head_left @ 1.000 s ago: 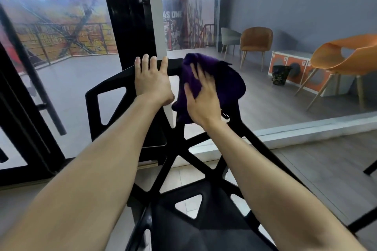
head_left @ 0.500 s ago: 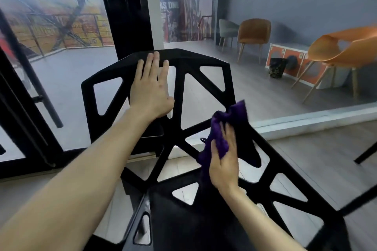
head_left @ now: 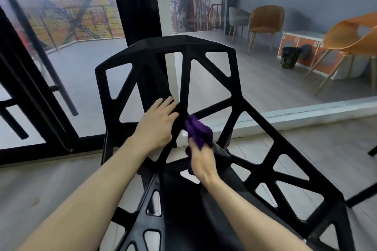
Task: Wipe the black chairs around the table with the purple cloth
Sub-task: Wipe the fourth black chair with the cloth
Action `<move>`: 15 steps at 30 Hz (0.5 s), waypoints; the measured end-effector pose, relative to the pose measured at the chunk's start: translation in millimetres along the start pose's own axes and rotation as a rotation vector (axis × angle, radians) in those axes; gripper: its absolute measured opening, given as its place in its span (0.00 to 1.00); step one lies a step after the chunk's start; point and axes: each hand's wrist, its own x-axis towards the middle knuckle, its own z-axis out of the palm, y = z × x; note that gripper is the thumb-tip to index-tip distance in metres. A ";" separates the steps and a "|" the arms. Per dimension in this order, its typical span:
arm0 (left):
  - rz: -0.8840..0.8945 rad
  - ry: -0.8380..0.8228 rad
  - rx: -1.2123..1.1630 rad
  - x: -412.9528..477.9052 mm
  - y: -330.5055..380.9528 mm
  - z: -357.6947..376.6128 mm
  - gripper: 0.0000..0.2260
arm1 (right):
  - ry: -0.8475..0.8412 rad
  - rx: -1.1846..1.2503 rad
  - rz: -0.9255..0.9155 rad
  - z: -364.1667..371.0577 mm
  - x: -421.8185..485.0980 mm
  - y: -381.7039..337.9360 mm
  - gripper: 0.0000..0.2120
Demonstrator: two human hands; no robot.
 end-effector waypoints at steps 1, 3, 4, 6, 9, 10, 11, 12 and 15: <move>-0.014 0.017 -0.040 -14.6 -1.2 1.5 0.32 | 0.085 0.124 0.026 -1.3 2.8 -15.0 0.31; -0.080 0.064 -0.116 -46.1 -4.5 6.0 0.32 | 0.200 0.275 -0.085 0.9 10.8 -51.4 0.29; -0.121 0.084 -0.153 -60.9 -7.1 8.0 0.32 | 0.226 0.284 -0.174 3.4 18.3 -70.4 0.29; -0.190 0.142 -0.190 -85.6 -12.7 8.4 0.32 | 0.212 0.207 -0.338 12.1 42.8 -111.4 0.31; -0.289 0.262 -0.229 -112.2 -19.5 8.3 0.31 | 0.096 -0.179 -0.632 30.7 92.8 -150.6 0.30; -0.309 0.274 -0.246 -118.0 -21.0 8.2 0.31 | 0.005 -0.324 -0.723 39.4 105.5 -147.6 0.29; -0.323 0.275 -0.259 -123.1 -23.0 8.9 0.30 | -0.089 -0.405 -0.750 47.5 110.2 -138.0 0.28; -0.334 0.267 -0.269 -127.1 -25.2 10.2 0.30 | -0.162 -0.426 -0.713 53.1 108.1 -123.7 0.28; -0.351 0.235 -0.291 -134.9 -27.7 14.7 0.29 | -0.140 -0.488 -0.700 42.7 89.1 -66.5 0.30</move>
